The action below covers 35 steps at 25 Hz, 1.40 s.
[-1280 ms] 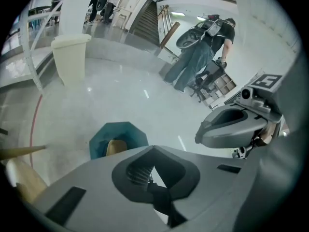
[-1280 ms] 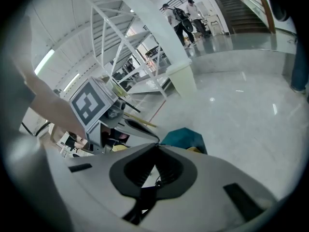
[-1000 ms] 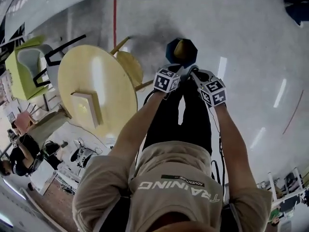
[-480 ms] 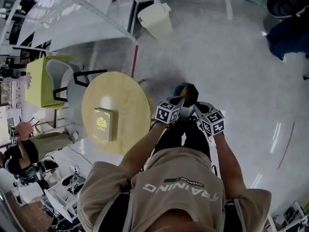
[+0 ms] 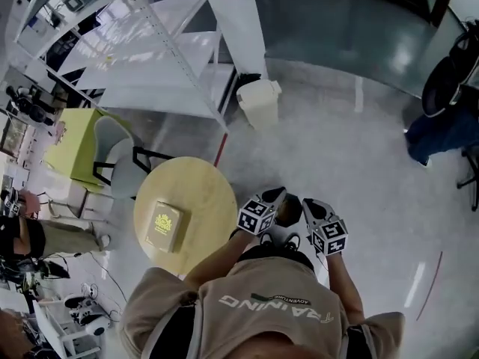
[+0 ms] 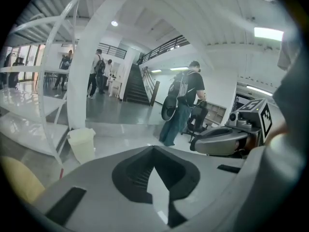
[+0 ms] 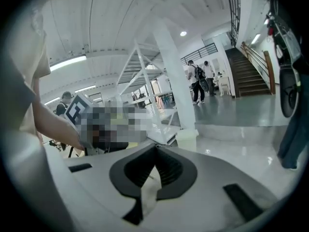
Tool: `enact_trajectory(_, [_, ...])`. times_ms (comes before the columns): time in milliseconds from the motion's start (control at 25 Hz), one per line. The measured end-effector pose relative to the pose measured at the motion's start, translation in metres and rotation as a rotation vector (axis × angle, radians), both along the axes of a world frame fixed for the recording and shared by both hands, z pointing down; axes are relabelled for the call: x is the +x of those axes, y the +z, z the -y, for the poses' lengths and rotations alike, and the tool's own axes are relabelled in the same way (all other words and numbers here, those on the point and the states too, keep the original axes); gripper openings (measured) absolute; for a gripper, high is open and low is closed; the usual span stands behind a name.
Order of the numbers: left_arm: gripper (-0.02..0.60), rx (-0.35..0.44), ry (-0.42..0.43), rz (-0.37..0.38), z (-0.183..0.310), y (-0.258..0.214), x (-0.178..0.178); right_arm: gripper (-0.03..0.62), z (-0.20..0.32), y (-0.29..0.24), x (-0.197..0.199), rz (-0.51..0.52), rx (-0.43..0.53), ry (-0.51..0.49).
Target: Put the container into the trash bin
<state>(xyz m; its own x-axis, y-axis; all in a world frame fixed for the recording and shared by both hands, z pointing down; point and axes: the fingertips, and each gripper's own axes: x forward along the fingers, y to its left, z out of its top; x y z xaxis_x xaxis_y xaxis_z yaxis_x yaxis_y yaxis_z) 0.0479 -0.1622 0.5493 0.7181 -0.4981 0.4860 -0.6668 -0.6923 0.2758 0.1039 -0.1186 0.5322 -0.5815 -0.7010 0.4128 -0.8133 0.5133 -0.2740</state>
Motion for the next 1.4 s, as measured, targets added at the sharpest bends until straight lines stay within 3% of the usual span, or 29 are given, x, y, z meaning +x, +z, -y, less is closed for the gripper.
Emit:
enact_trajectory(240, [0.008,0.12,0.027,-0.007,0.001,-0.059,-0.006,-0.003,-0.001,-0.048,0.008,-0.005,0.075,0.033])
enact_trajectory(760, [0.008,0.297,-0.028,-0.047,0.024,-0.138,-0.031,-0.003,0.023,-0.146,-0.007,-0.036,0.302,0.045])
enact_trajectory(1080, [0.008,0.305,-0.049,-0.061,0.018,-0.136,-0.041,-0.003,0.015,-0.132,-0.007,-0.036,0.263,0.071])
enact_trajectory(1400, [0.008,0.299,-0.05,-0.093,0.019,-0.134,-0.042,-0.003,0.012,-0.147,-0.009,-0.067,0.304,0.078])
